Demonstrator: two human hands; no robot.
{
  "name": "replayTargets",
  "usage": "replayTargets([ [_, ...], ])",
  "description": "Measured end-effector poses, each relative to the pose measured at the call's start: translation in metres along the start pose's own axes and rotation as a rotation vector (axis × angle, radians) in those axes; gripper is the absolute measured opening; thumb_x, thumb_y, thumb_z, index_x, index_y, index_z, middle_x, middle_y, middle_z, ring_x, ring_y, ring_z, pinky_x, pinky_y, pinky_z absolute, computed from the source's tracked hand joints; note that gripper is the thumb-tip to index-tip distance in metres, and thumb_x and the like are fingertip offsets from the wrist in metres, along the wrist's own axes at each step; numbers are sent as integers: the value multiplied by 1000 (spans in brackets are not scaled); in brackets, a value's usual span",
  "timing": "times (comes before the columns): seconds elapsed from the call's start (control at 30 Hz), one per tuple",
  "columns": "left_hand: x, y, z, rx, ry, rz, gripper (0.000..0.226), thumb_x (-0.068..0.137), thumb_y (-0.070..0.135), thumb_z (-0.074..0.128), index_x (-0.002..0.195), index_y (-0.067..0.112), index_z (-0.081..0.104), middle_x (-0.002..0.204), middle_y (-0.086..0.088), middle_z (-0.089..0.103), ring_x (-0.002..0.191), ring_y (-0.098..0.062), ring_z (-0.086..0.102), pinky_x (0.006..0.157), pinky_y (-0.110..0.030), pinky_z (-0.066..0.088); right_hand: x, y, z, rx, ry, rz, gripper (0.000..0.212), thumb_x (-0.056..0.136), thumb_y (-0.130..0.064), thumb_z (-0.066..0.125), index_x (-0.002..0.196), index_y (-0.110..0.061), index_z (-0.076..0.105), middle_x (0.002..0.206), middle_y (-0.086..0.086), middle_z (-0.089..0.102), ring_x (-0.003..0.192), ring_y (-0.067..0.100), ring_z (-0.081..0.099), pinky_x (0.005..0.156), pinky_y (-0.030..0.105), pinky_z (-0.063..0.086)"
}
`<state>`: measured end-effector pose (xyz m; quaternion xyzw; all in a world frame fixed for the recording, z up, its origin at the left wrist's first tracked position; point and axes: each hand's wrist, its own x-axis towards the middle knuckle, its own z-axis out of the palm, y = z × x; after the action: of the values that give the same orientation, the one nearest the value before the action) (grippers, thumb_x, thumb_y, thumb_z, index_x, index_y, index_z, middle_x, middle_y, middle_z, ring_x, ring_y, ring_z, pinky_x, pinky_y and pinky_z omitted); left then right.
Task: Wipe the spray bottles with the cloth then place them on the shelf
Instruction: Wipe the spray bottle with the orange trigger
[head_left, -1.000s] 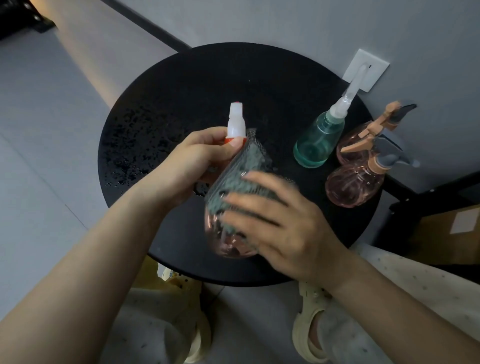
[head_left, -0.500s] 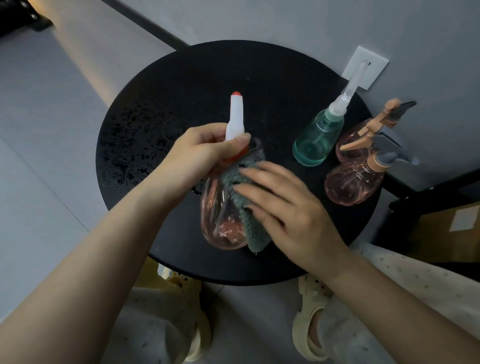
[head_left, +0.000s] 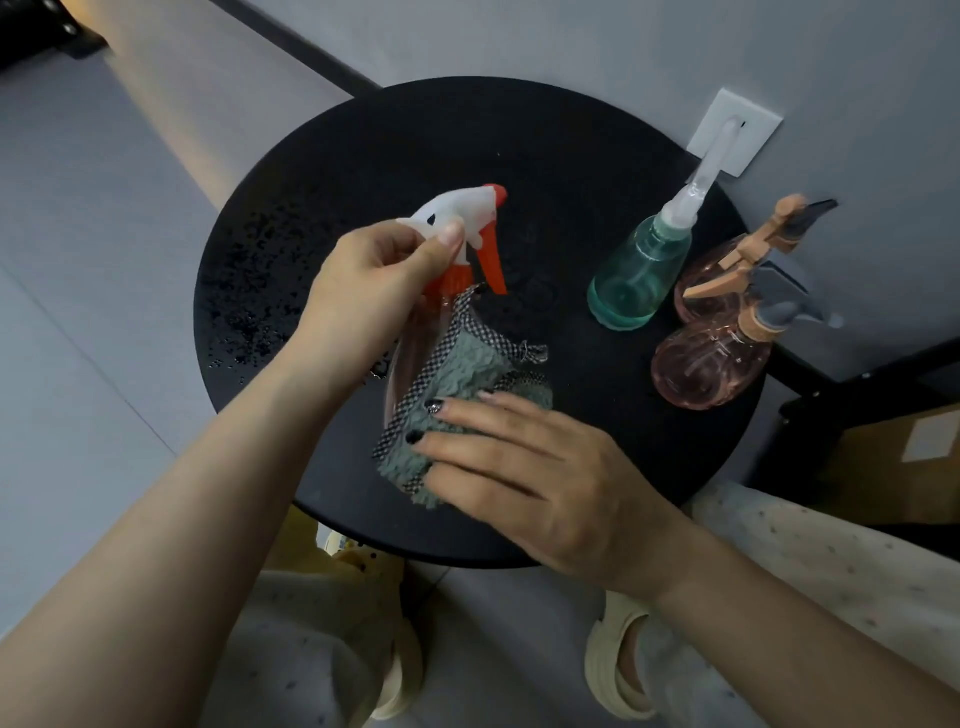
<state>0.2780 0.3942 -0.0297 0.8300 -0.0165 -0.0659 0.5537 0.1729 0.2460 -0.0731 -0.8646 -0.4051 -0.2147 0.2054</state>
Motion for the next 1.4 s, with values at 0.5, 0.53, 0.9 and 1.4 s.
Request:
replayTargets([
  [0.5,-2,-4,9,15,-122,-46,34,96,37,48,77,15,64,80,-14,67,73,-26,66,71,-44,59,9,18,-4,460,205,748,33,93,-18,55,125,-12,59,127,-2,56,121,3,49,102,15,37],
  [0.53,-2,-5,9,13,-107,-56,36,96,38,48,75,13,64,77,-13,65,70,-26,65,70,-43,59,8,16,-4,409,159,678,36,93,-19,54,127,-11,58,130,0,54,124,7,48,105,20,37],
  [0.9,4,-12,4,-86,-150,-151,35,93,36,54,74,7,62,70,-14,56,57,-21,50,54,-26,38,-6,8,1,31,-151,-27,25,94,-12,56,117,-12,66,127,5,61,127,27,47,107,42,38],
  [1.4,5,-8,2,-223,-102,-229,30,95,28,51,76,11,66,84,-14,70,69,-24,61,57,-24,43,1,10,5,247,25,310,30,92,-4,54,120,-5,62,129,10,57,129,26,44,110,34,36],
])
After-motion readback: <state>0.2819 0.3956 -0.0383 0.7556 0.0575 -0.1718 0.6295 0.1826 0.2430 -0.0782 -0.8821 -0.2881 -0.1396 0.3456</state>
